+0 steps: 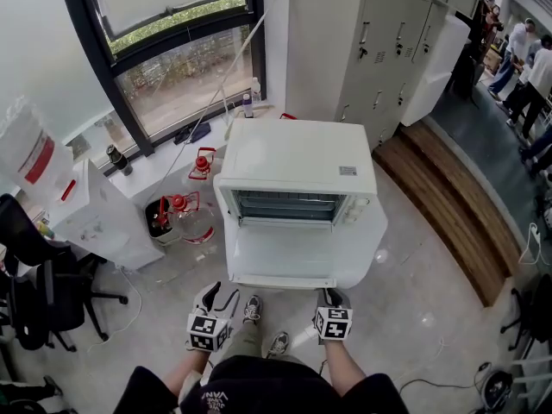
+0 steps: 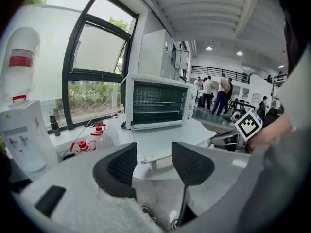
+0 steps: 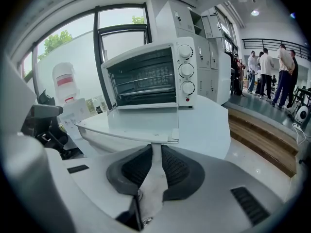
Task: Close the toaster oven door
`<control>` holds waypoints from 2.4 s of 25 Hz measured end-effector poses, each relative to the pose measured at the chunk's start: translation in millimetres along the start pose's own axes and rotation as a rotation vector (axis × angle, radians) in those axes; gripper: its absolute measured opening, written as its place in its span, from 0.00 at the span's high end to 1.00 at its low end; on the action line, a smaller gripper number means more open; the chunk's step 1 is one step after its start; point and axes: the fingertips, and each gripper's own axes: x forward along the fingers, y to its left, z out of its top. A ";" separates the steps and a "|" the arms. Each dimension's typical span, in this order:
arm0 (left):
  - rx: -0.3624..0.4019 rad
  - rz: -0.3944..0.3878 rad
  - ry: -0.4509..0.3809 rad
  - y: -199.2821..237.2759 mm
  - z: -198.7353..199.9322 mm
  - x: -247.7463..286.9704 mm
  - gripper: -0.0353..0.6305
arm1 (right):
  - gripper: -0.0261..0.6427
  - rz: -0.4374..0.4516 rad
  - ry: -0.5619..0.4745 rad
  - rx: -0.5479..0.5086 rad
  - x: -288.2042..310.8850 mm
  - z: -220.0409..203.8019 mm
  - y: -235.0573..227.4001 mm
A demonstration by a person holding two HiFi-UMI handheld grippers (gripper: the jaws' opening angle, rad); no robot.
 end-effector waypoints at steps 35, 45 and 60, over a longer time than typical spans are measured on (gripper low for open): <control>-0.086 -0.109 -0.068 7.9 62.2 54.0 0.65 | 0.86 -0.021 -0.189 -0.007 -45.8 111.8 6.6; -0.069 -0.157 -0.130 10.6 93.3 59.6 0.69 | 0.86 -0.036 -0.234 -0.004 -46.8 141.2 5.1; -0.095 -0.205 -0.164 17.7 125.5 68.6 0.69 | 0.86 -0.072 -0.292 -0.004 -45.3 176.8 2.8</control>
